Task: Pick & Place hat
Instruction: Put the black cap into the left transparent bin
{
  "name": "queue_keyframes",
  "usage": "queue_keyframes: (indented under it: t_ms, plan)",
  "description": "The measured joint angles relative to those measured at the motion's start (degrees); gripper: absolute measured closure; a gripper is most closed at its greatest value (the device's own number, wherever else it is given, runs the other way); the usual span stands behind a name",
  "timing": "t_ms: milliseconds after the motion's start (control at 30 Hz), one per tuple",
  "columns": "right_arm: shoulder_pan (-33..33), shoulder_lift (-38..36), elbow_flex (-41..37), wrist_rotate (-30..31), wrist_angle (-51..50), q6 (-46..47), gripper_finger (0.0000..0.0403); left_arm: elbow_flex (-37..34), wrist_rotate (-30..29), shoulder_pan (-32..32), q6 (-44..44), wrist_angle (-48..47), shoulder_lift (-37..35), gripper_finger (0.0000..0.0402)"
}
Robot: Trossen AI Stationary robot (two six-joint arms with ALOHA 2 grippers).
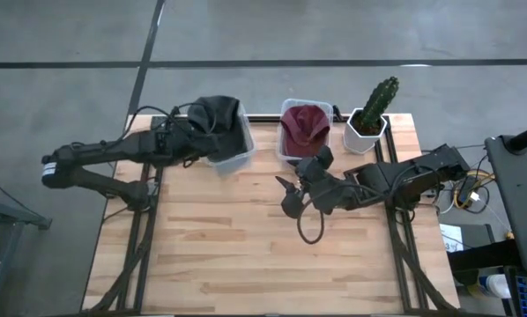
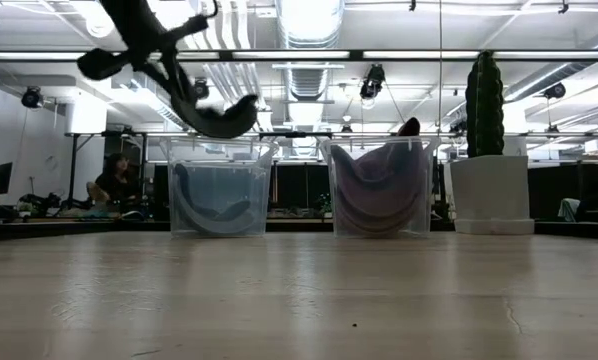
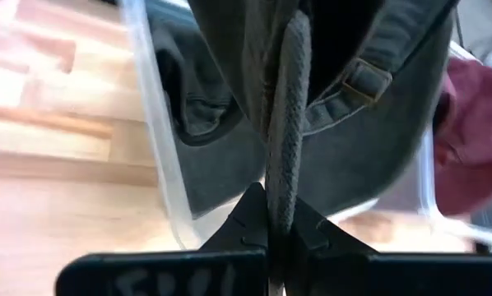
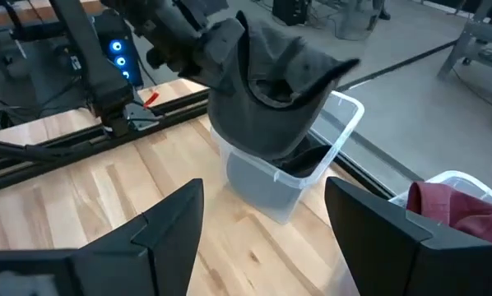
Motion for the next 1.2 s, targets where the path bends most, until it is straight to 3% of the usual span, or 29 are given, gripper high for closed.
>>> queue_keyframes:
  t_ms: [233, 533, 933, 1200]
  plan:
    - [0.0, -0.04, 0.97, -2.45, -2.58, -0.21, 0.016, -4.19, 0.26, 3.18, 0.18, 4.88, -0.14, 0.0392]
    - [0.0, -0.04, 0.89, -4.0, -4.94, 0.49, 0.0164, -5.48, 6.49, 9.39, 4.2, 7.95, 0.04, 0.0395]
    - [-0.02, 0.0, 0.87, -3.95, -4.88, 1.49, 0.0166, -10.44, 12.94, 12.0, 5.12, 13.85, 0.49, 0.039]
    - [-0.22, 0.02, 0.83, -3.91, -4.81, 1.69, 0.0168, -13.93, 19.2, 12.09, 5.79, 18.0, 0.5, 0.0302]
